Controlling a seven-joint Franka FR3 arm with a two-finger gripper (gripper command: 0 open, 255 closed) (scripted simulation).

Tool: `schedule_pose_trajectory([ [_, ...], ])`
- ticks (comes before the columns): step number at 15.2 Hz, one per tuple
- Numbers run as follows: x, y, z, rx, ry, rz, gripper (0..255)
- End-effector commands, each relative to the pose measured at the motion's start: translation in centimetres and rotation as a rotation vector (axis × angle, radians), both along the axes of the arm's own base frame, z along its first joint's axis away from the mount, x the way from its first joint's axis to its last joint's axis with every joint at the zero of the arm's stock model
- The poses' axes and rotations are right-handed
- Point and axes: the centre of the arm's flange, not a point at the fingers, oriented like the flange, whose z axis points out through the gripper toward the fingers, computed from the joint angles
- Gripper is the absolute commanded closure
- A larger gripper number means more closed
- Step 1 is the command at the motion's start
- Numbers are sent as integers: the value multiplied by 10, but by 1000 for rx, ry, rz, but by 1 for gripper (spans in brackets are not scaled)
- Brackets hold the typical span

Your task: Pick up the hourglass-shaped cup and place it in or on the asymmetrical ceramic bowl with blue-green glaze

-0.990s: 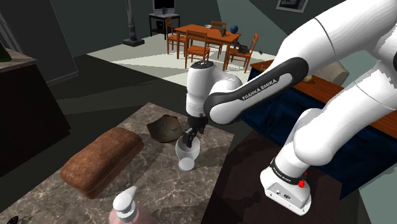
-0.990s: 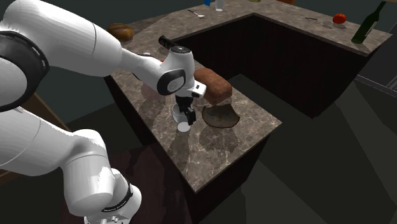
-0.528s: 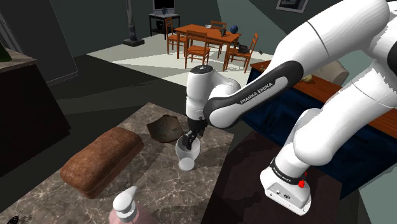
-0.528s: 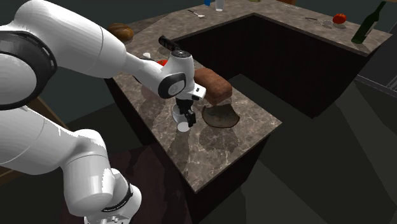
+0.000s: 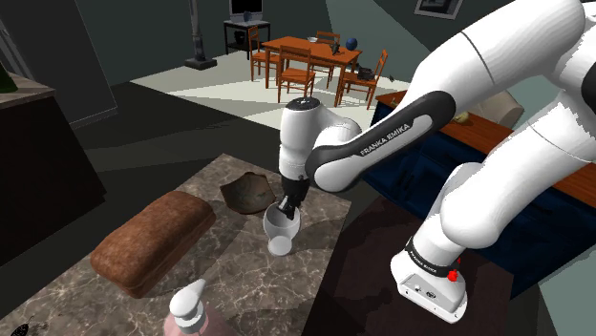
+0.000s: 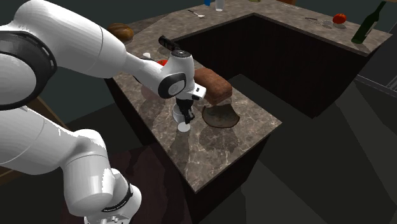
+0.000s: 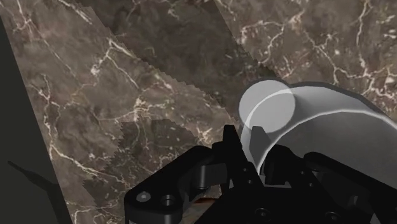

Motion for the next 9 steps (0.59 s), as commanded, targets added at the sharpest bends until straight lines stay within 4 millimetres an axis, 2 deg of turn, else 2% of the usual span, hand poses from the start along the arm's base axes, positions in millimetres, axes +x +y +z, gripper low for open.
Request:
schedule_pose_trajectory([
  [1,0,0,-1,0,2,1,255],
  [5,0,0,-1,0,2,1,255],
  [9,0,0,20,0,2,1,255],
])
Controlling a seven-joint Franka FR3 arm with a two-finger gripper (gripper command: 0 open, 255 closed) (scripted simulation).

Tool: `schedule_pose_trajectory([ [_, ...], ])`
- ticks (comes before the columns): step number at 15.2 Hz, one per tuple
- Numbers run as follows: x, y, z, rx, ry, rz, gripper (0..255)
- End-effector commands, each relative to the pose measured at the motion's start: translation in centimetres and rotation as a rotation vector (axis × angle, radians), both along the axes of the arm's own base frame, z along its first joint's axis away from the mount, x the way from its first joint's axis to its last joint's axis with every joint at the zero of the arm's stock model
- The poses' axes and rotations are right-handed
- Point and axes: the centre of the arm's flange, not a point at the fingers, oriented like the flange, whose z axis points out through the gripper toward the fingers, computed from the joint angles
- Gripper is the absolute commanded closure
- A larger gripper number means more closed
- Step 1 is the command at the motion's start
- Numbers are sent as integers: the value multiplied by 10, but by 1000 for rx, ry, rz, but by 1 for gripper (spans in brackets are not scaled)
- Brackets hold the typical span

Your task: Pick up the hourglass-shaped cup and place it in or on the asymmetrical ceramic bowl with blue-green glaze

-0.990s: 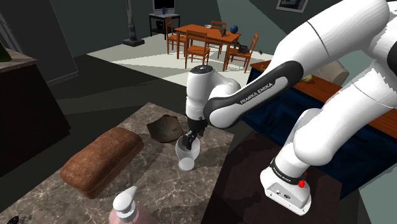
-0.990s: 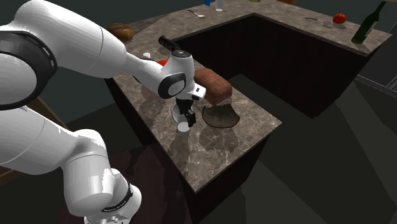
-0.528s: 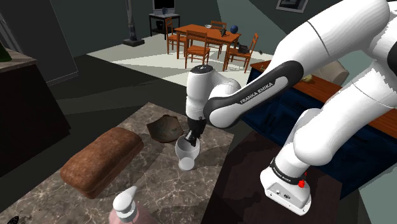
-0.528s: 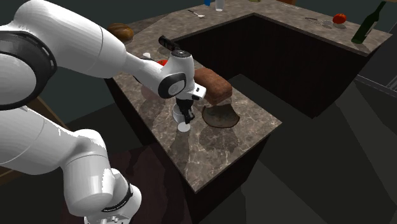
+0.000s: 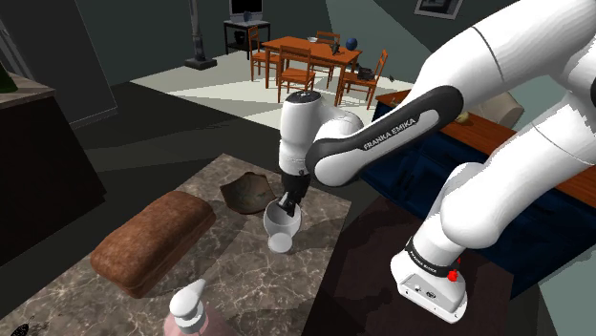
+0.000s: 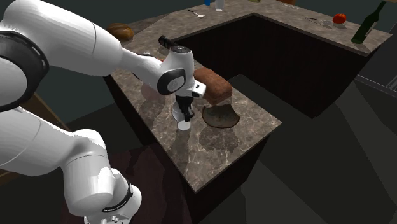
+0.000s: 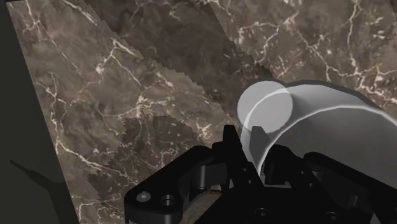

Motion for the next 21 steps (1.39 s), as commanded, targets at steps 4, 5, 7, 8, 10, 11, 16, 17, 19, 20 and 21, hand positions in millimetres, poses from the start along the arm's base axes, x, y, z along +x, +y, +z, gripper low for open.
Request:
schedule_pose_trajectory([
  [4,0,-1,26,0,0,0,255],
  [5,0,-1,32,0,0,0,255],
  [7,0,-1,42,0,0,0,255],
  [8,0,-1,47,0,0,0,255],
  [10,0,-1,58,0,0,0,255],
  [11,0,-1,63,0,0,0,255],
  [16,0,-1,90,0,0,0,255],
  [17,0,-1,95,0,0,0,255],
  [19,0,-1,106,0,0,0,255],
  [20,0,-1,111,0,0,0,255],
  [21,0,-1,116,0,0,0,255],
])
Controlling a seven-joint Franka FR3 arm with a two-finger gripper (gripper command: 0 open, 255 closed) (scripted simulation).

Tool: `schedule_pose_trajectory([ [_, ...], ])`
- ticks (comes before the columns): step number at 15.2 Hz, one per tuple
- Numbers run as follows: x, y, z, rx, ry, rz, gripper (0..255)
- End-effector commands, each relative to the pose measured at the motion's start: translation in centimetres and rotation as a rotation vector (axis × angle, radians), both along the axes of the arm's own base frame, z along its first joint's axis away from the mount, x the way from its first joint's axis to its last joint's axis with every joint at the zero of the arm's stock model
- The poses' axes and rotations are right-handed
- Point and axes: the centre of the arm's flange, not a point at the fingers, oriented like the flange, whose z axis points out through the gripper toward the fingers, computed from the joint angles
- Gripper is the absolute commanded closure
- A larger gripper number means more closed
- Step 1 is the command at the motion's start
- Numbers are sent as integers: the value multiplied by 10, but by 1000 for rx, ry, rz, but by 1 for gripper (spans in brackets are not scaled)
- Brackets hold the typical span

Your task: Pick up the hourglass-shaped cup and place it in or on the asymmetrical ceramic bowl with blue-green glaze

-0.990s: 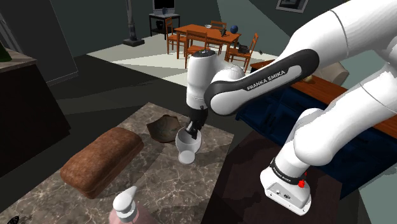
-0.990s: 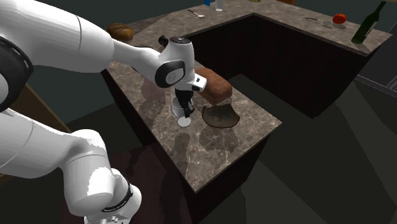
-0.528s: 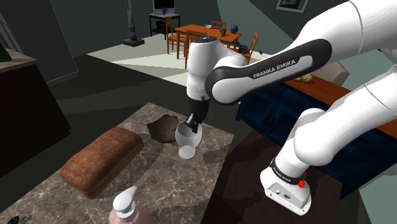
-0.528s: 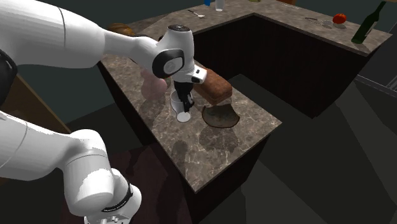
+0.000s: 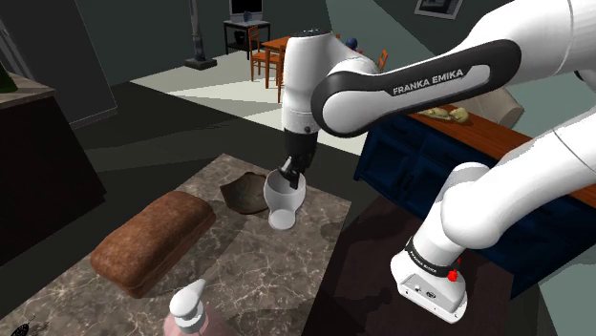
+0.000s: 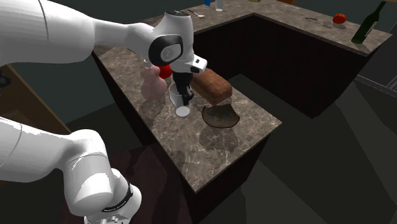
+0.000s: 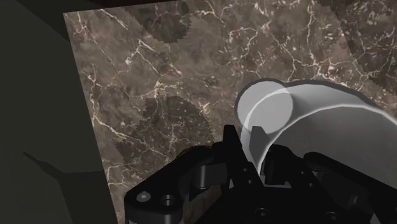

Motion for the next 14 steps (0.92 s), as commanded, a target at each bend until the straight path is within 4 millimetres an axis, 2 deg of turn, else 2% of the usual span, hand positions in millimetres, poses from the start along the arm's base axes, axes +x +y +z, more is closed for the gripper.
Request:
schedule_pose_trajectory([
  [1,0,-1,11,0,0,0,255],
  [4,0,-1,25,0,0,0,255],
  [14,127,-25,53,0,0,0,255],
])
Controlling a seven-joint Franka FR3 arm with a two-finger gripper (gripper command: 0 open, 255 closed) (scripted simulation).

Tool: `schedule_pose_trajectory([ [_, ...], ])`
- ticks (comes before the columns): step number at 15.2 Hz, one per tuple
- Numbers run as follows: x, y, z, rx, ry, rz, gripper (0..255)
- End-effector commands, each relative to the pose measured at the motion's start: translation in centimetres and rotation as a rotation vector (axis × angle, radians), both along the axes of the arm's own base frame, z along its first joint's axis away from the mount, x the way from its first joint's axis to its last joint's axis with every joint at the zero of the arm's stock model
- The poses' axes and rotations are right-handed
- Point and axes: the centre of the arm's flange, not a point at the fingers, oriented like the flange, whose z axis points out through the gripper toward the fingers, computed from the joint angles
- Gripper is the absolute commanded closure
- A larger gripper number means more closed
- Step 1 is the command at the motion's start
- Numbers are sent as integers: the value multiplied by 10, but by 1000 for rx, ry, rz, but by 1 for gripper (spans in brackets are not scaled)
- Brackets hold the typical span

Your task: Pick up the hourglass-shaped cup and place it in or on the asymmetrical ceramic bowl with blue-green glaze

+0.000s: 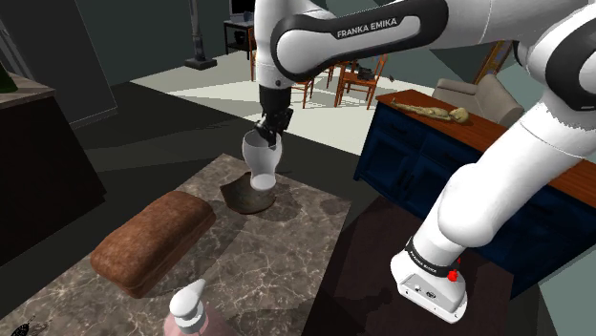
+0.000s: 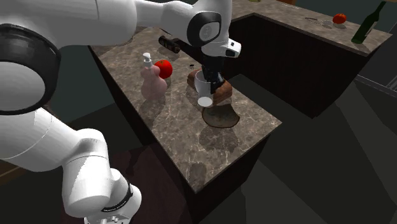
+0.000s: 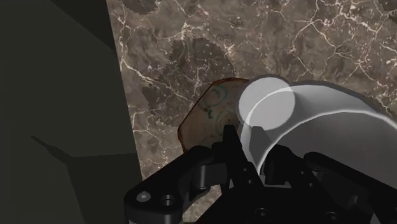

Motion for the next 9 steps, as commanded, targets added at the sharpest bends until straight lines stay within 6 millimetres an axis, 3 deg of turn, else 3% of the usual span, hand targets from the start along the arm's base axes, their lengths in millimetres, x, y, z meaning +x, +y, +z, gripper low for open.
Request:
schedule_pose_trajectory([
  [1,27,-5,3,-1,0,0,255],
  [5,81,-15,14,-1,0,0,255],
  [9,81,-15,-7,-1,0,0,255],
])
